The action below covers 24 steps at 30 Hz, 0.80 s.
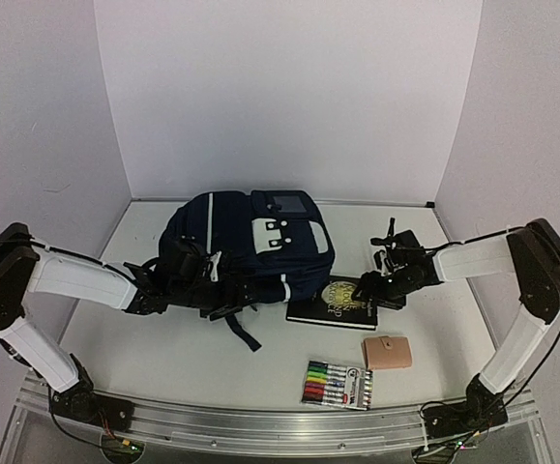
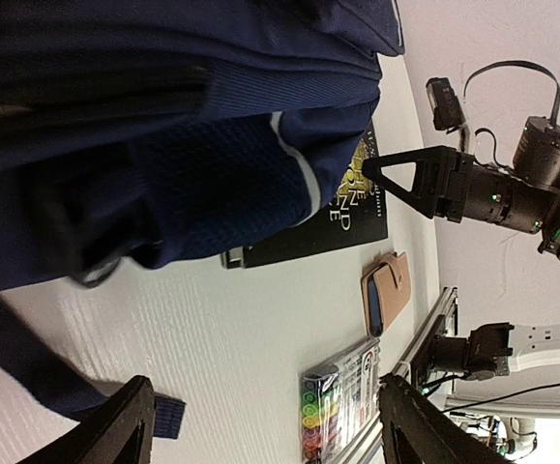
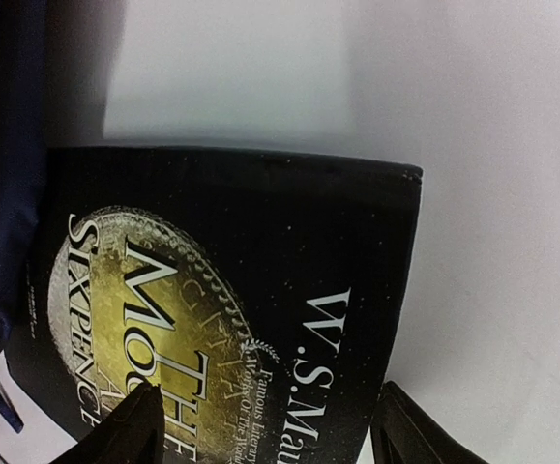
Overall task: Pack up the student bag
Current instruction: Move the book to the center of the board.
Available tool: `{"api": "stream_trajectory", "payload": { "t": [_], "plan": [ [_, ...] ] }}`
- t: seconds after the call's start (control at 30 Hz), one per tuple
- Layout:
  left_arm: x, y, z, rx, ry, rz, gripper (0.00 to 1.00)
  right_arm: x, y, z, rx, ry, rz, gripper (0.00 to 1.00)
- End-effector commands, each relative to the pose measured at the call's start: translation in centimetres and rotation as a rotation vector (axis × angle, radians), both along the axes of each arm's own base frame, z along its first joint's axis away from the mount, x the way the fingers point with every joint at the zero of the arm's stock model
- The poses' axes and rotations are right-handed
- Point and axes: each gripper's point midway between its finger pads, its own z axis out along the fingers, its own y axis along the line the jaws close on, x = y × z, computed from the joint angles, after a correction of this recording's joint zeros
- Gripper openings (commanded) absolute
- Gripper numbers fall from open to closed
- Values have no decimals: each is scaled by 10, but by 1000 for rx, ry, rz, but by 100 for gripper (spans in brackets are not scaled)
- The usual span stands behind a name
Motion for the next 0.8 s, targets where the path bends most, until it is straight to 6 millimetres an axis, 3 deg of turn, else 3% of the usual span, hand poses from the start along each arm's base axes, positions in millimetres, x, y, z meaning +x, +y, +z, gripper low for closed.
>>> {"api": "stream_trajectory", "payload": {
  "t": [0.0,0.1,0.2,0.37,0.6,0.77],
  "plan": [
    [17,-27,20,-93,-48,-14,78,7,47,11,86,-32,82,68],
    [23,-30,14,-84,-44,3,76,11,42,19,57,-71,55,74],
    [30,-37,11,-89,-42,6,73,26,20,26,-2,-115,4,87],
    [31,-50,-1,-114,0,-21,68,51,-5,28,0,-139,7,92],
    [33,-56,-24,-86,75,-18,65,79,20,42,69,-225,167,93],
    [28,-57,-28,-85,121,-19,67,83,41,36,140,-206,261,81]
  ]
}}
